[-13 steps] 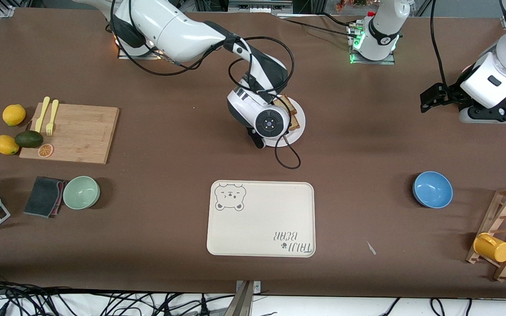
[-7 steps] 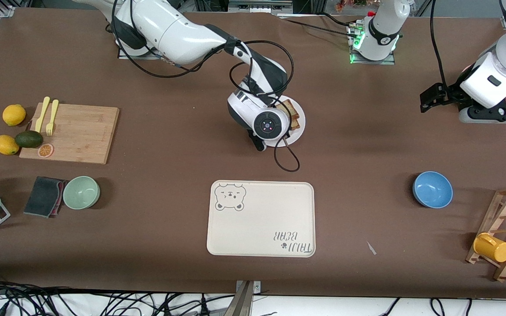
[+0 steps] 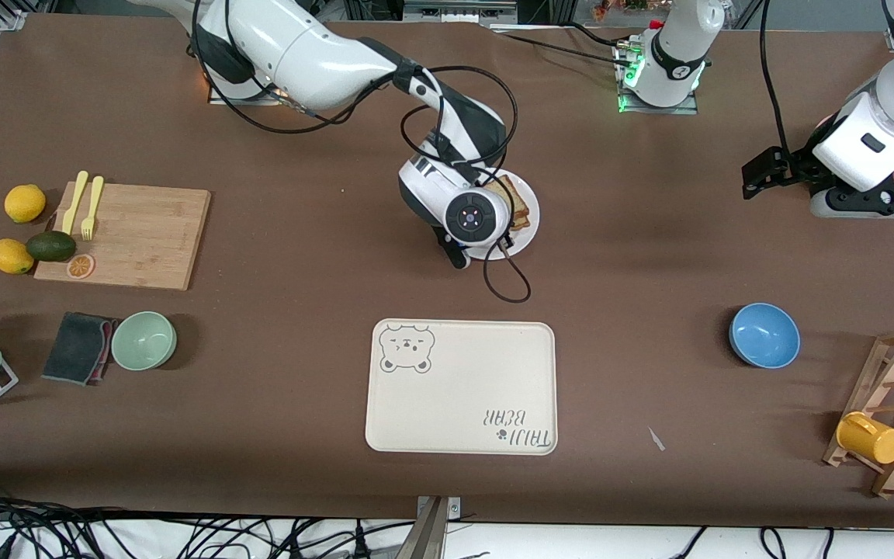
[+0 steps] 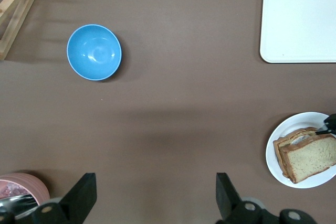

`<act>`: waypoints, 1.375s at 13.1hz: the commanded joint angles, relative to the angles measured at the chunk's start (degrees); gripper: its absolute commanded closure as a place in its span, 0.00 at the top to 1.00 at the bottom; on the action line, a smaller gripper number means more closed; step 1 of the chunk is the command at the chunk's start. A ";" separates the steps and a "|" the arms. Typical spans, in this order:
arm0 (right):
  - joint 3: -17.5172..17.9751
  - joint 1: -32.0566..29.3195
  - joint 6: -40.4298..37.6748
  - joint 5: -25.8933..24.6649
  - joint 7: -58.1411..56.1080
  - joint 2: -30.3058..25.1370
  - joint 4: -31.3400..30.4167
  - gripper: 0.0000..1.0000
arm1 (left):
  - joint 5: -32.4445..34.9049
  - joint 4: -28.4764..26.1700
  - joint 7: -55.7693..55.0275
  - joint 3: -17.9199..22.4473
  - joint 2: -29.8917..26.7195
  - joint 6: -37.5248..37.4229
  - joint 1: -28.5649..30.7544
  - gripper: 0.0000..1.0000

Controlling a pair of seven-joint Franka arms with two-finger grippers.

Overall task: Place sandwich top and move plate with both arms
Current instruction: 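Lower the bread onto the egg toast and open the right gripper, then withdraw the right gripper while the left gripper reaches toward the plate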

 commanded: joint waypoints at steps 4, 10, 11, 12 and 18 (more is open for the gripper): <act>-3.91 -8.14 4.59 -1.47 -22.34 -23.67 -23.15 1.00 | -0.24 0.78 0.98 -0.22 0.11 -0.97 0.09 1.00; -4.09 -22.19 6.52 -1.74 -52.49 -41.95 -41.17 1.00 | -1.03 0.77 0.98 -0.22 1.25 -3.17 -0.44 1.00; -4.27 -24.74 6.70 -1.65 -58.63 -45.20 -43.72 1.00 | -1.03 0.77 0.98 -0.22 1.34 -3.17 -0.44 1.00; -4.44 -27.29 6.61 -1.65 -64.95 -46.71 -44.18 1.00 | -1.03 0.77 1.06 -0.22 1.25 -3.26 -0.44 1.00; -11.99 -32.50 2.94 -1.82 -81.76 -53.84 -45.24 1.00 | -6.28 0.42 1.06 -1.10 3.26 -6.42 -0.97 1.00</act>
